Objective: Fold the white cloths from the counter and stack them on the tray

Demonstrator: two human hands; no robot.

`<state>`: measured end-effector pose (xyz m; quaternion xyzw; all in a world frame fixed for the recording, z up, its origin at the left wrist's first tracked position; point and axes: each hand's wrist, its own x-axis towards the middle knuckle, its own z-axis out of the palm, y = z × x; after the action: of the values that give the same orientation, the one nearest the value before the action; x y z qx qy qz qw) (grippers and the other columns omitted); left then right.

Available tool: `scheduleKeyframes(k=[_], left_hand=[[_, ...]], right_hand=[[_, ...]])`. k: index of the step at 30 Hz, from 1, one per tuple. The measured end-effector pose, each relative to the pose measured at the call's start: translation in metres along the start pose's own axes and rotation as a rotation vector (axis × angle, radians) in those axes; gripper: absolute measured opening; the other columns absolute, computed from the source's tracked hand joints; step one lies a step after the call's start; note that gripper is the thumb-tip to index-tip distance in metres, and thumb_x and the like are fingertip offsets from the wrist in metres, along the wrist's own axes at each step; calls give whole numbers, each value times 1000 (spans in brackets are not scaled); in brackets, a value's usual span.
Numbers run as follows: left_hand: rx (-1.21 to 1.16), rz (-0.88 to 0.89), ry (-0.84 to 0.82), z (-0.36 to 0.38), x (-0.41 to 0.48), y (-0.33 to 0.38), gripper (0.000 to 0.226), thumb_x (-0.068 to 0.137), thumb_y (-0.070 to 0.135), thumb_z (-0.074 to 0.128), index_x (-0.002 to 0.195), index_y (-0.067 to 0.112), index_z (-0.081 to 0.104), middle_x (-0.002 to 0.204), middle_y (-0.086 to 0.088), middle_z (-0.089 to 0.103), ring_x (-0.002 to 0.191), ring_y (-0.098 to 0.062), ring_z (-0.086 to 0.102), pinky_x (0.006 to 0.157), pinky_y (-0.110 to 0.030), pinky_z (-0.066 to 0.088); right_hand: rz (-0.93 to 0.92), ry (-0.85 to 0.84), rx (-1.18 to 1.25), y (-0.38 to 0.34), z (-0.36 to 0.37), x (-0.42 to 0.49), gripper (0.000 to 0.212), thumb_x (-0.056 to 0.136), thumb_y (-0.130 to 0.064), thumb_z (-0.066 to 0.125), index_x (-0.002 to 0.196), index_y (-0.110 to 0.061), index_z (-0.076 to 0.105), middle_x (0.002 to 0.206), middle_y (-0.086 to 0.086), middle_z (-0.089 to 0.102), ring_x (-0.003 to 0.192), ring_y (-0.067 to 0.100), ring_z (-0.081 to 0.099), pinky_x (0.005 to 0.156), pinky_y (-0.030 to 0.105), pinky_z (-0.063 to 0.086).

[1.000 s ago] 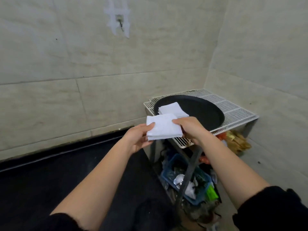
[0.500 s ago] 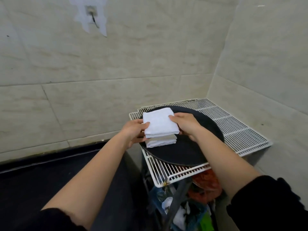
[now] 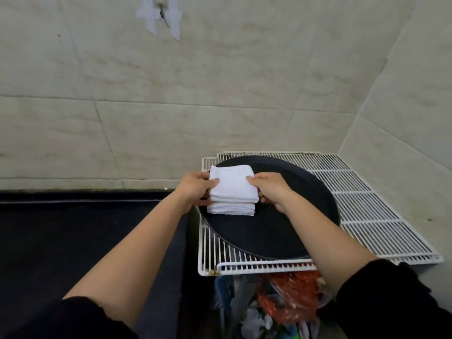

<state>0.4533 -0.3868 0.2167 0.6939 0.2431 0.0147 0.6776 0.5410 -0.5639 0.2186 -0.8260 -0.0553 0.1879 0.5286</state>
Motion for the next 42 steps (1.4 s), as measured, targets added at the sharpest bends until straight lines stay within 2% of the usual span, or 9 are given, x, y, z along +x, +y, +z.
scheduleKeyframes(k=[3,8,11,13,16,23,31,37,42], left_hand=[[-2,15,54,6,0,-5,29,93,11,60,122,4,59,97,-12,64,72,-17,61,52,-26,53],[52,61,152,8,2,-9,33,91,9,64,123,6,56,104,-17,65,85,-26,64,66,-37,58],[248,144,253,4,3,-14,36,87,12,65,122,11,56,91,-7,66,88,-29,67,77,-45,59],[411,270,332,3,3,-17,37,87,15,61,124,14,57,80,-1,63,83,-24,65,77,-38,55],[615,463,327,4,3,-17,36,93,23,55,129,24,57,91,-4,59,85,-20,58,73,-27,40],[975,404,179,5,11,-23,48,98,29,41,145,33,37,112,-9,45,95,-34,58,89,-42,48],[991,422,152,5,11,-25,50,98,31,42,147,31,34,118,-10,43,108,-29,51,94,-42,46],[849,532,288,2,5,-19,41,97,26,45,138,28,49,106,0,44,101,-24,54,88,-37,47],[803,496,396,-18,-4,-25,38,97,25,45,134,26,53,118,-4,48,98,-25,58,86,-39,50]], right_hand=[[0,-17,7,9,2,2,20,93,-26,62,106,-13,67,91,5,64,68,16,51,53,25,42],[-37,-8,-6,11,3,2,18,93,-24,62,103,-9,66,82,5,63,64,14,51,52,25,39],[-103,50,-87,9,4,3,12,88,-24,67,92,-14,63,88,4,64,74,16,57,60,26,42],[-203,170,-192,7,3,3,17,85,-24,68,97,-15,59,88,0,63,83,18,60,70,29,45],[-380,250,-296,1,3,3,21,87,-19,63,108,-14,59,74,-4,55,76,15,56,67,28,42],[-484,115,-733,6,15,5,42,98,-25,47,139,-17,47,120,7,54,109,27,57,85,36,46],[-483,82,-819,7,13,6,44,99,-27,45,143,-18,43,123,7,51,106,27,57,81,35,45],[-565,142,-746,-10,10,-1,43,97,-27,50,139,-18,46,121,5,52,102,23,57,78,31,42],[-660,68,-732,-29,30,-12,36,97,-26,49,132,-17,52,122,4,54,108,23,56,85,34,44]])
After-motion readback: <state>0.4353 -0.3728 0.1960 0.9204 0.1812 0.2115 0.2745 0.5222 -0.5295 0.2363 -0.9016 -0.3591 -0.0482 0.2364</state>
